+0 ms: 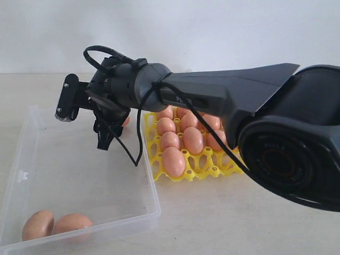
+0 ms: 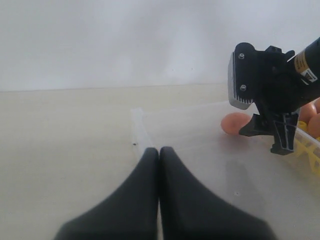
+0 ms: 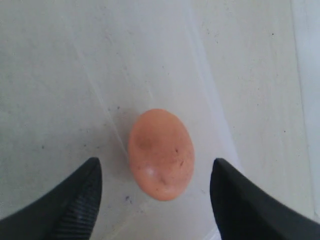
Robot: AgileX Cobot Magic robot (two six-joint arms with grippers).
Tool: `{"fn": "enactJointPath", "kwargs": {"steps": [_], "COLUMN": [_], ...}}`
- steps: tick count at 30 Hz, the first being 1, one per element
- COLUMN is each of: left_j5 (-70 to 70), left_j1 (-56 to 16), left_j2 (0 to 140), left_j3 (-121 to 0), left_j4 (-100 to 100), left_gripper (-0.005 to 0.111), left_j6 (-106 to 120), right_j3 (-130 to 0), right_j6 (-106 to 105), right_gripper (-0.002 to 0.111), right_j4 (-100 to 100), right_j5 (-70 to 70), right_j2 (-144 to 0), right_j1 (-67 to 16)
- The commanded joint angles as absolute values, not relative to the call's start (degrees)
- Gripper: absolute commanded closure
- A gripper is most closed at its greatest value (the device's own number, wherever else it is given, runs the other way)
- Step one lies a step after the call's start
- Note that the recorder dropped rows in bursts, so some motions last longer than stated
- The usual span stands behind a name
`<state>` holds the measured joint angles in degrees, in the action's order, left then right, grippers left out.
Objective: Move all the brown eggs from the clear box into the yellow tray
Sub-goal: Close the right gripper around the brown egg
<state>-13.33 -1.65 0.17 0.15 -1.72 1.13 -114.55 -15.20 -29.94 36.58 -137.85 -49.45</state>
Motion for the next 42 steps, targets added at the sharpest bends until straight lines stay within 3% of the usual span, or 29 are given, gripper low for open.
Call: {"fn": "enactJointPath", "kwargs": {"steps": [1, 25, 33, 35, 39, 42], "left_j5": [-13.26, -13.26, -13.26, -13.26, -13.26, -13.26], "left_j1": [-1.88, -1.88, -1.88, -1.88, -1.88, -1.88], "left_j2": [0.00, 0.00, 0.00, 0.00, 0.00, 0.00], "left_j3": [0.00, 0.00, 0.00, 0.00, 0.00, 0.00], "left_j4": [-2.03, -2.03, -2.03, -2.03, -2.03, -2.03], "left_gripper": [0.111, 0.111, 0.111, 0.111, 0.111, 0.111], "left_j6": [1.16, 1.16, 1.16, 1.16, 1.16, 1.16], "right_j3": [-114.43, -114.43, -114.43, -114.43, -114.43, -114.43], "right_j6": [-15.42, -15.29, -15.29, -15.29, -15.29, -15.29], "right_gripper": [0.048, 0.048, 0.072, 0.068, 0.050, 0.049], "right_j4": [-28.80, -28.38, -27.64, -27.48, -27.48, -27.48], "right_j5": [33.84, 28.62, 27.02, 26.66, 26.53, 26.25], "right_j2": [-138.40, -142.50, -142.50, -142.50, -142.50, -142.50], "right_j1": [-48.59, -46.16, -45.67, -45.67, -45.79, -45.79]}}
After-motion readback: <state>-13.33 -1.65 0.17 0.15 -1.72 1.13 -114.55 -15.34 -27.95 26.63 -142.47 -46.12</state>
